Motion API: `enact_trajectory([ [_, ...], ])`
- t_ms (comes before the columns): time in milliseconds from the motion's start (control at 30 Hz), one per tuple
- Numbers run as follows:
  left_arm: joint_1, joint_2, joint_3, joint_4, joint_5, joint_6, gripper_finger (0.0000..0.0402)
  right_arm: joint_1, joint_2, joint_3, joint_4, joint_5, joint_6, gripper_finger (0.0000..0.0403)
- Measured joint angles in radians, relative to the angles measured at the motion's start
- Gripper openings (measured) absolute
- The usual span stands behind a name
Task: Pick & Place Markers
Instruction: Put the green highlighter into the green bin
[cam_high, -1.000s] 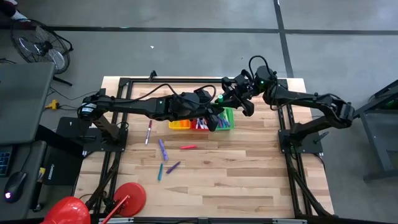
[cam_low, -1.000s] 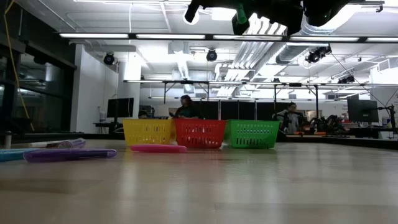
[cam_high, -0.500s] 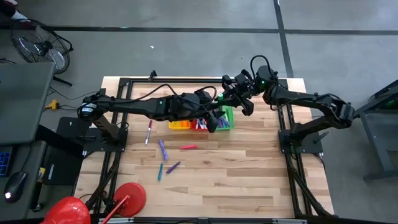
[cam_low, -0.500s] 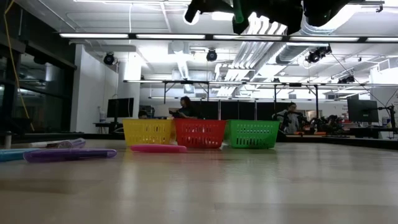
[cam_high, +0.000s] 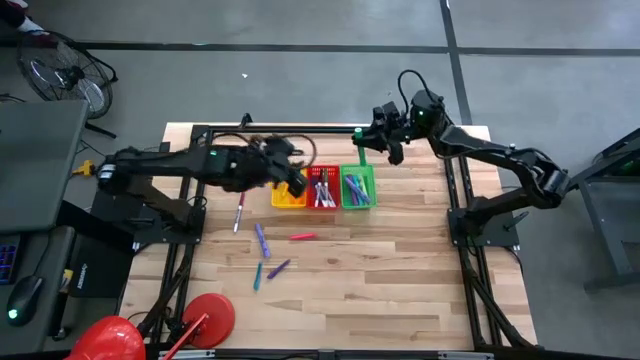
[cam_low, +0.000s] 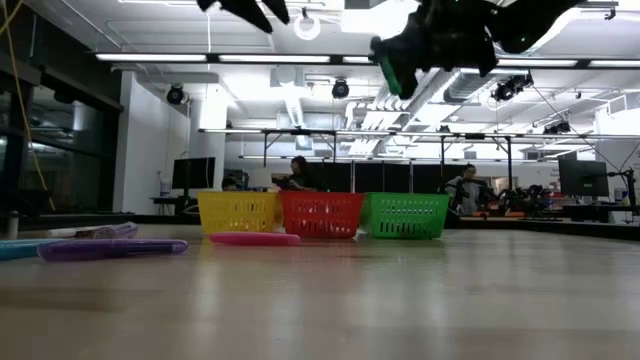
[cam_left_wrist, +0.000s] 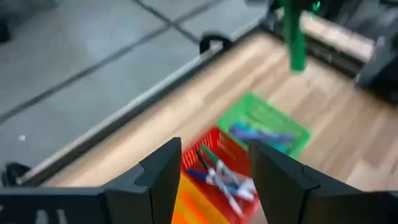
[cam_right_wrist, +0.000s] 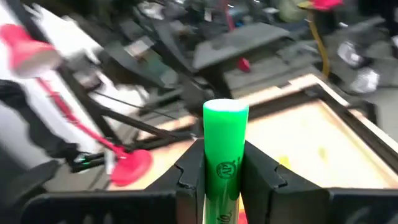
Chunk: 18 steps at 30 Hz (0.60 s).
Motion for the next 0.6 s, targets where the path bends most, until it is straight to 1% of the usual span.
enact_trajectory([
  [67,0.002,-0.023,0.001,-0.043,-0.028,-0.019,0.0184,-0.006,0.000,0.000,-0.048,0.036,-0.025,0.0060],
  [133,0.002,-0.060,-0.029,-0.148,-0.059,-0.040,0.0184,-0.006,0.000,0.000,-0.087,0.082,-0.043,0.0060],
  [200,0.003,-0.075,-0.056,-0.138,-0.092,-0.074,0.0184,-0.006,0.000,0.000,-0.116,0.125,-0.045,0.0060],
  [267,0.003,-0.117,-0.118,-0.199,-0.105,-0.101,0.0184,-0.005,0.000,0.000,-0.137,0.176,-0.028,0.0060],
  [300,0.003,-0.131,-0.142,-0.198,-0.114,-0.112,0.0184,-0.002,0.000,0.000,-0.144,0.200,-0.020,0.0060],
  [367,0.003,-0.163,-0.200,-0.144,-0.124,-0.151,0.0184,0.002,0.000,0.000,-0.158,0.260,0.000,0.0060],
  [433,0.003,-0.208,-0.285,-0.177,-0.113,-0.174,0.0184,0.014,0.003,0.000,-0.168,0.319,0.007,0.0060],
  [500,0.003,-0.237,-0.357,-0.061,-0.107,-0.182,0.0184,0.032,0.011,0.001,-0.192,0.369,0.009,0.0060],
  [600,0.003,-0.307,-0.491,0.021,-0.077,-0.178,0.0184,0.067,0.047,0.001,-0.217,0.434,0.028,0.0060],
])
